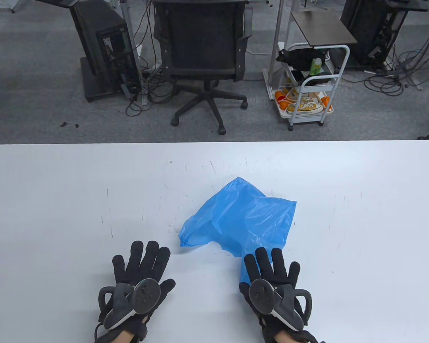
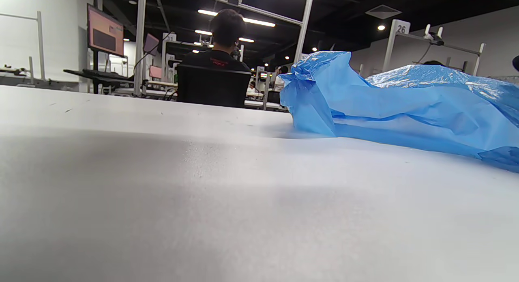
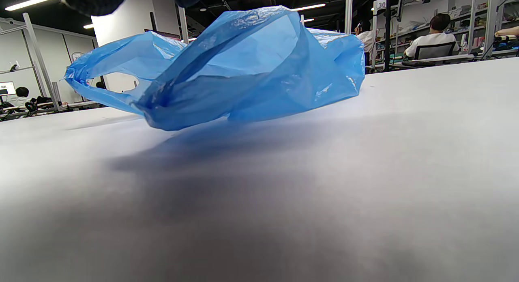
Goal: Squeeze plastic bag to expel air
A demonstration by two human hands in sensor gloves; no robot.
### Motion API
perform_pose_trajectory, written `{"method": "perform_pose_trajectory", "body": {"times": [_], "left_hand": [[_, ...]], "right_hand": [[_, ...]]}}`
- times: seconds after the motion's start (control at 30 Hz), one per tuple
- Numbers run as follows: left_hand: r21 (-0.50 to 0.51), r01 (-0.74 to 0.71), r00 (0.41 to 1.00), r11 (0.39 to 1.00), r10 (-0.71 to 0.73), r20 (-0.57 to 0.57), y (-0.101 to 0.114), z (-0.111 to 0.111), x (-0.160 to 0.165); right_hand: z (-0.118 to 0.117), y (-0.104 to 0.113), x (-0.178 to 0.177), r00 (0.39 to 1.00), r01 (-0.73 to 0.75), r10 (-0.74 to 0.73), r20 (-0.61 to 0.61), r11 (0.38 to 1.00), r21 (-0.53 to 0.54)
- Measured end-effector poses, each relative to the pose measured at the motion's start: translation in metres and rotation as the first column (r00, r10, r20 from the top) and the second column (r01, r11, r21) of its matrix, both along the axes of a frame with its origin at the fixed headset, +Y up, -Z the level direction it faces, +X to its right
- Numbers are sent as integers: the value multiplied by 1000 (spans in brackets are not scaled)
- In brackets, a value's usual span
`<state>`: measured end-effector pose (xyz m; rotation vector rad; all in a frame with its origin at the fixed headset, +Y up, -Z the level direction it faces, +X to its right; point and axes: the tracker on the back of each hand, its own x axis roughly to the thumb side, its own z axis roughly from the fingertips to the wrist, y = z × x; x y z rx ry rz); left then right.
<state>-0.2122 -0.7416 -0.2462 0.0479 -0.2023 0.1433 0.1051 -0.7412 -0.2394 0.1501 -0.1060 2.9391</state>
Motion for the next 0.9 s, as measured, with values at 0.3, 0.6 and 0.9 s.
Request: {"method": "perform_pose_trajectory", "body": {"times": [0.3,0.6,0.9], "left_hand": [[-2,0,1000,1000,0,6,0,0,0],[-7,-1,1000,1000,1,8,1,0,-2],[-10,-6,1000,1000,6,7,1,-1,-1]], "right_hand": [[-4,7,8,999,36,-36,25,999,14],[-23,32,17,998,50,-52,48,998,38],[-63,62,34,993,57,-58,106,998,6]]}}
